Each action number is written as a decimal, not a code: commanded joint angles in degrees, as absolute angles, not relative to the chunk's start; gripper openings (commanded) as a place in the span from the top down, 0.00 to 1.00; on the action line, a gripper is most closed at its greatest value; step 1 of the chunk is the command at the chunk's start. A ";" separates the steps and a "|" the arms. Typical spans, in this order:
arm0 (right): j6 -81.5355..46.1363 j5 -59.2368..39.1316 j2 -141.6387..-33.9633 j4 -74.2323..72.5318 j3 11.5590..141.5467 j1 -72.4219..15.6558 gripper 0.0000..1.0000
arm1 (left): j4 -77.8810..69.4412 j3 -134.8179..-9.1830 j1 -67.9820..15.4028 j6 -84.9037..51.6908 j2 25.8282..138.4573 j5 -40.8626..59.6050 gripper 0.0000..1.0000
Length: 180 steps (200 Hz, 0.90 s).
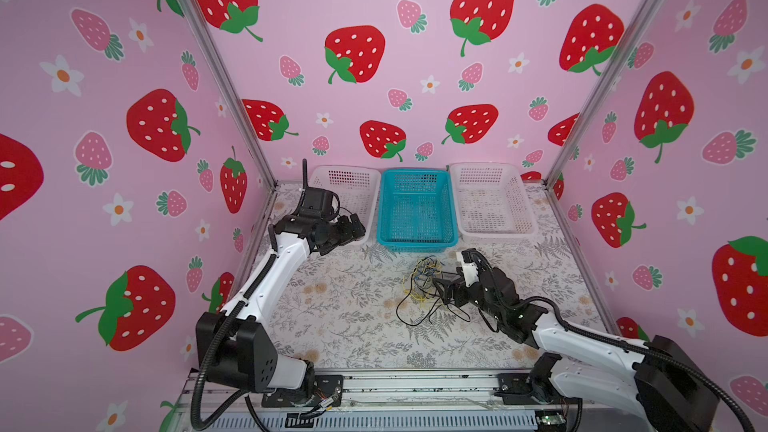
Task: Untangle the cables
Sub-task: 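Bring the left gripper back to the tangle while the right gripper grasps it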
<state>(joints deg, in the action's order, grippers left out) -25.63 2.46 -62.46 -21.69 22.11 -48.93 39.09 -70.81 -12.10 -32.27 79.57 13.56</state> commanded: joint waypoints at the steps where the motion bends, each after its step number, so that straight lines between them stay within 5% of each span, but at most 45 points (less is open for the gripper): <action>1: -25.67 2.02 -64.56 -19.13 26.16 -48.86 0.10 | 36.26 -66.81 -15.27 -34.64 75.12 12.27 0.01; 37: -24.08 -0.11 -70.52 -19.69 29.26 -48.08 0.38 | 32.51 -59.14 -19.33 -37.65 68.17 11.03 0.01; 114: -23.73 -2.92 -82.07 -23.23 33.01 -46.94 0.56 | 26.80 -49.62 -26.54 -40.03 64.61 10.55 0.00; 146: -23.32 -6.49 -83.83 -25.36 32.87 -46.65 0.82 | 23.41 -46.97 -27.90 -40.74 65.68 11.20 0.00; 180: -21.74 -15.21 -79.88 -32.30 29.05 -46.59 0.95 | 18.38 -44.97 -29.04 -41.70 66.85 13.89 0.00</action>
